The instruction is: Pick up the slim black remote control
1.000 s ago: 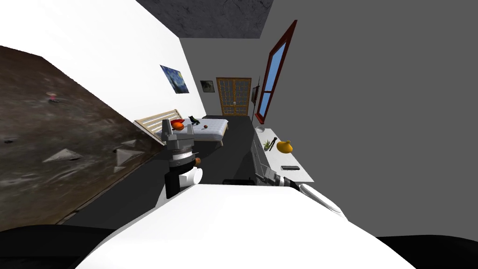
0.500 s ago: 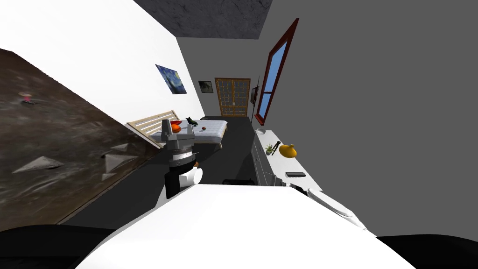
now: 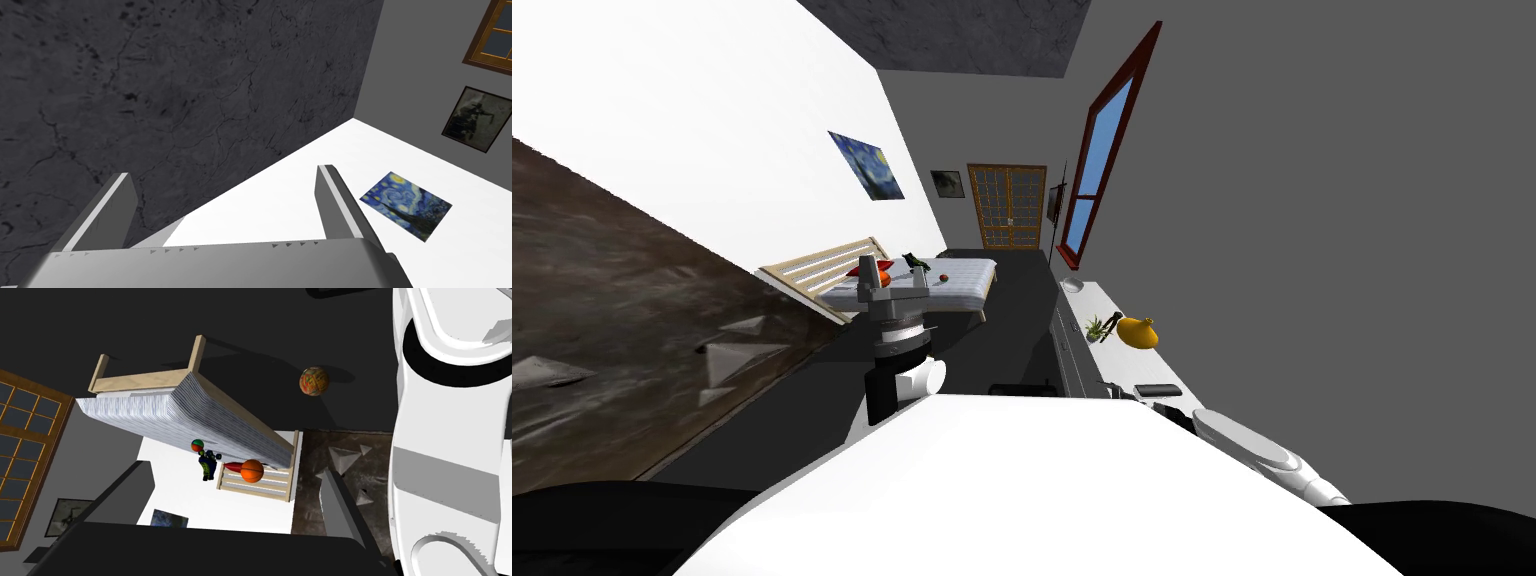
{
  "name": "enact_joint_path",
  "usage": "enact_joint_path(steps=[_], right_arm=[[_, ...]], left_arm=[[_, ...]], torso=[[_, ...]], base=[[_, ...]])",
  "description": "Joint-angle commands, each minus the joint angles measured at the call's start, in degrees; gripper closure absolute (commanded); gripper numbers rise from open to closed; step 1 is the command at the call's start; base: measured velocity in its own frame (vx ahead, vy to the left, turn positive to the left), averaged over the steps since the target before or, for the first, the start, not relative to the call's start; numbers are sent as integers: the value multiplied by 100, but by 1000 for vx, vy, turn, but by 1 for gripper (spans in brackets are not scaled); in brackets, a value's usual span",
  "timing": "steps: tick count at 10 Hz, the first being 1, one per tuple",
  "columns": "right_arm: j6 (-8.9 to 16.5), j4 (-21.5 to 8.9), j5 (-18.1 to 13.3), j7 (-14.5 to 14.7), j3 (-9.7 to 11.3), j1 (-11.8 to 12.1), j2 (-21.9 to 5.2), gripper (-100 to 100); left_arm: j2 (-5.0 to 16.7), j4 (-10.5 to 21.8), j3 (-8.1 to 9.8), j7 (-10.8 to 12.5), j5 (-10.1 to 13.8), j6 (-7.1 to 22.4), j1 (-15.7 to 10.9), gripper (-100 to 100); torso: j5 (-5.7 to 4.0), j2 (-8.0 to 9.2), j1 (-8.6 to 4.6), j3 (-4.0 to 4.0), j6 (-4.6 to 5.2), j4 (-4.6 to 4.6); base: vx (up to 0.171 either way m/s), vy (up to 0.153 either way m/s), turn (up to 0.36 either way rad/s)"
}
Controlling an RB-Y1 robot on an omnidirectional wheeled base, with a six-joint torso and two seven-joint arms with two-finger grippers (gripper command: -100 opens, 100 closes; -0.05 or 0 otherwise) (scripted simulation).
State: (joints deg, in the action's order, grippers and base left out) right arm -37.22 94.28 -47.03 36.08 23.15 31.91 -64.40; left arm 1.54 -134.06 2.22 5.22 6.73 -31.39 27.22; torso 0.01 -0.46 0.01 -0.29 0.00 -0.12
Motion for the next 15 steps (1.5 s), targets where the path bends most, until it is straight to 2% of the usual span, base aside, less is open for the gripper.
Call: enact_joint_path(steps=[1, 2, 3, 4, 5, 8, 9, 12, 15], right_arm=[[188, -144, -286, 188, 118, 49, -231, -100], [243, -338, -474, 354, 154, 77, -380, -100], [243, -338, -474, 354, 154, 77, -442, -100], [298, -517, -645, 511, 183, 107, -633, -100], [298, -526, -645, 511, 183, 107, -633, -100], [467, -1048, -1081, 920, 248, 198, -1085, -100], [467, -1048, -1081, 920, 248, 198, -1085, -100], [652, -1490, -1415, 1239, 318, 290, -1328, -100], [884, -1896, -1694, 1526, 405, 381, -1431, -100]], left_arm=[[0, 0, 0, 0, 0, 0, 0, 0], [0, 0, 0, 0, 0, 0, 0, 0], [0, 0, 0, 0, 0, 0, 1, 0], [0, 0, 0, 0, 0, 0, 0, 0], [0, 0, 0, 0, 0, 0, 0, 0], [0, 0, 0, 0, 0, 0, 0, 0], [0, 0, 0, 0, 0, 0, 1, 0], [0, 0, 1, 0, 0, 0, 0, 0], [1, 0, 1, 0, 0, 0, 0, 0]], torso=[[0, 0, 0, 0, 0, 0], [0, 0, -1, 1, 1, 1], [2, -23, 0, -12, 2, -4], [0, -16, -1, -10, -1, -4], [1, -3, -5, -2, 1, -1], [0, -6, -8, -2, 1, 0], [-1, -17, -2, -9, 0, -3], [-4, 8, -17, 5, 2, 2], [-6, 6, -21, 4, 0, 2]], base=[[131, 19, -62], [221, 22, -100], [174, 21, -29], [123, 9, -56], [92, -3, -33], [158, 10, -79], [127, 10, -31], [117, -11, -77], [134, -7, -79]])
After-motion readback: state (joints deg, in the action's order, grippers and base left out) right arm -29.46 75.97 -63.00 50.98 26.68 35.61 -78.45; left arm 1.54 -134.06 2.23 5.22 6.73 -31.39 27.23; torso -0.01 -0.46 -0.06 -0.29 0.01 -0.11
